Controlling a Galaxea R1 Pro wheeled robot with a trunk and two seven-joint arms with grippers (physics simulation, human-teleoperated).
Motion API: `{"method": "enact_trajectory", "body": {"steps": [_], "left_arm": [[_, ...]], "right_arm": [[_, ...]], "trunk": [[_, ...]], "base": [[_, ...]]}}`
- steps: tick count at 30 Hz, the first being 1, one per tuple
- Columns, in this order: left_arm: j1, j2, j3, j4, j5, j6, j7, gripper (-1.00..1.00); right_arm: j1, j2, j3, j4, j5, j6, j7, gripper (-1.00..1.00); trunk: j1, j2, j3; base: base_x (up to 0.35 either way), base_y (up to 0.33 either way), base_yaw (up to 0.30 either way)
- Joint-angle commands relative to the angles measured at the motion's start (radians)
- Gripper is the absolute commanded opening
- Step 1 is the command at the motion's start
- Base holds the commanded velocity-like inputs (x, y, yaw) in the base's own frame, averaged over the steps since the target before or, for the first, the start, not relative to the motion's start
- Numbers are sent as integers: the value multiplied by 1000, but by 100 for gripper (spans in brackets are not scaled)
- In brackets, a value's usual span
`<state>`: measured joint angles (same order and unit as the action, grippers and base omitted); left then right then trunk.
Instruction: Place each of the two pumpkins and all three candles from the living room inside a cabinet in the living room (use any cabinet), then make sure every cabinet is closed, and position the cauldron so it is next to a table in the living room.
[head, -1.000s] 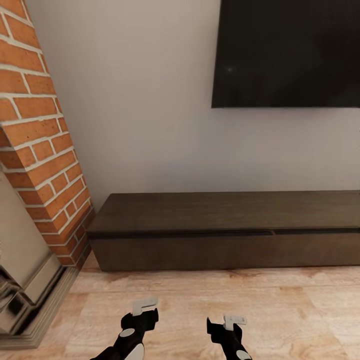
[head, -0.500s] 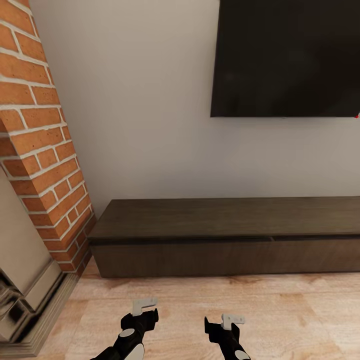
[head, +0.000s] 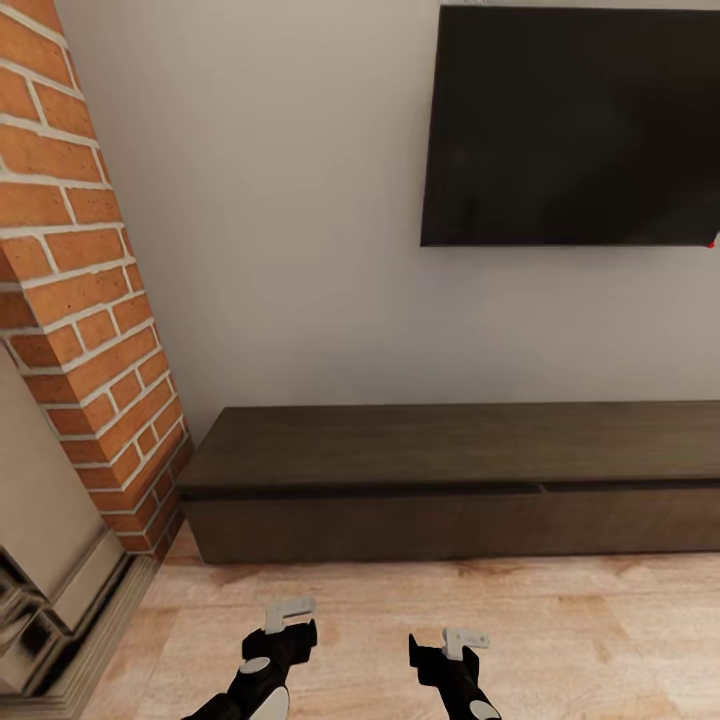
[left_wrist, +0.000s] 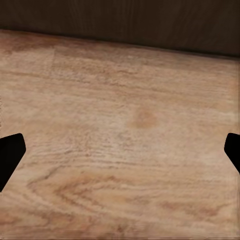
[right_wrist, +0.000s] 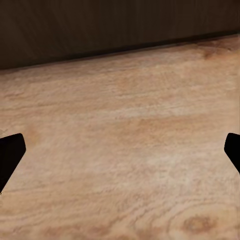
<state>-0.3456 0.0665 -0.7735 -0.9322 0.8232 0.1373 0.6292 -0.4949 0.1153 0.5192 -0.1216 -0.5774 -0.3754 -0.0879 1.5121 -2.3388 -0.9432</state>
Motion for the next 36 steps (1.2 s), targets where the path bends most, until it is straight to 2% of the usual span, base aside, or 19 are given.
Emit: {"method": "enact_trajectory", "body": {"steps": [1,6,7,8,10,36], "left_arm": [[-1,1,-3,-1,4,16,7,100],[-1,1,4,1,3,50,7,100],[-1,1,12,1,3,53,7,100],[-1,1,53,1,4,57,6,100],[-1,1,65,0,4,59,6,100],[-1,-2,72,4,4,59,7,100]], "right_arm": [[-1,0,8,0,-4,-3,-7,100],[-1,1,6,0,-6,-4,-10,100],[-1,2,6,0,-7,-2,-10,100],[-1,3,5,0,-8,7,-9,100],[-1,3,5,0,-7,9,-8,100],[-1,3,7,0,-6,-5,-8,100]], "trunk": [[-4,7,2],[-23,42,18],[-27,49,21],[-31,56,24],[-39,70,30],[-138,252,112]], "base": [[0,0,0],[0,0,0],[0,0,0],[0,0,0],[0,0,0],[0,0,0]]}}
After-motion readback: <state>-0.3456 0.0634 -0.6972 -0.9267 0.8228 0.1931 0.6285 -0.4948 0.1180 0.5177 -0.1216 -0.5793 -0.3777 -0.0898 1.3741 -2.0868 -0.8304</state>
